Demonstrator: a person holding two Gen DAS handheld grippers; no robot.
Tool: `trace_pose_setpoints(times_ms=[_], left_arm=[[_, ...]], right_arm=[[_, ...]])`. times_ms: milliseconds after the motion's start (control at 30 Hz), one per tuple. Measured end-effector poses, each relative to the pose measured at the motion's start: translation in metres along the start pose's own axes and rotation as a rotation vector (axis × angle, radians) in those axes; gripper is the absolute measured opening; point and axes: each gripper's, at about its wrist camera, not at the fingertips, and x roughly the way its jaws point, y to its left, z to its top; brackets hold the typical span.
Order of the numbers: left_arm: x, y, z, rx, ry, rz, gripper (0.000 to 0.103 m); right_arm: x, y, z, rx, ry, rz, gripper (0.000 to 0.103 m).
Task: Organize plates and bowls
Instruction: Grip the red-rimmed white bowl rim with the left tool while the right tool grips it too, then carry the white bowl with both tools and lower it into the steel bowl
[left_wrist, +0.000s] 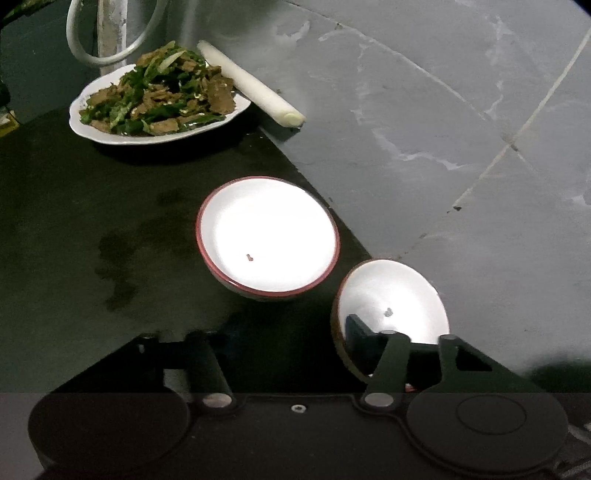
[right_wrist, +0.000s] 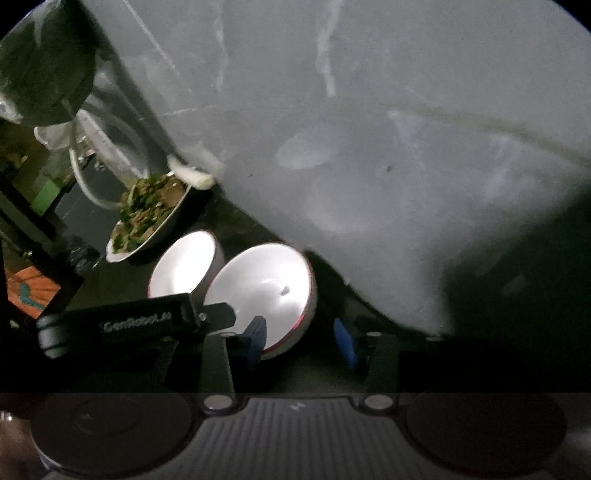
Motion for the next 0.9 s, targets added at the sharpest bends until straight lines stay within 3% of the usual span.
trace_pose_setpoints(times_ms=[133,200,567,900], left_arm=[[0.000,-0.002,-0.003,-0.015,-0.009,-0.062,0.028],[0.000,-0.005,-0.005,-0.016,-0.016,-0.092,0.013],[-0.021,-0.006,-0.018,-0.015,-0.065,-0.100,0.012],[-0.059,-0.013,-0.031,-0.002,-0.131,-0.132,0.011]], right_arm=[[0.002,0.000,-0.001,-0.008,-0.001,0.031,0.033],[0.002,0.001,-0.001,-0.021,-0.010,0.031,0.032],[-0.004,-0.002,-0.004,-0.052,0.002,0.058,0.025],[-0.034,0.001,-0.013,-0.070,-0.040,0.090,0.024]])
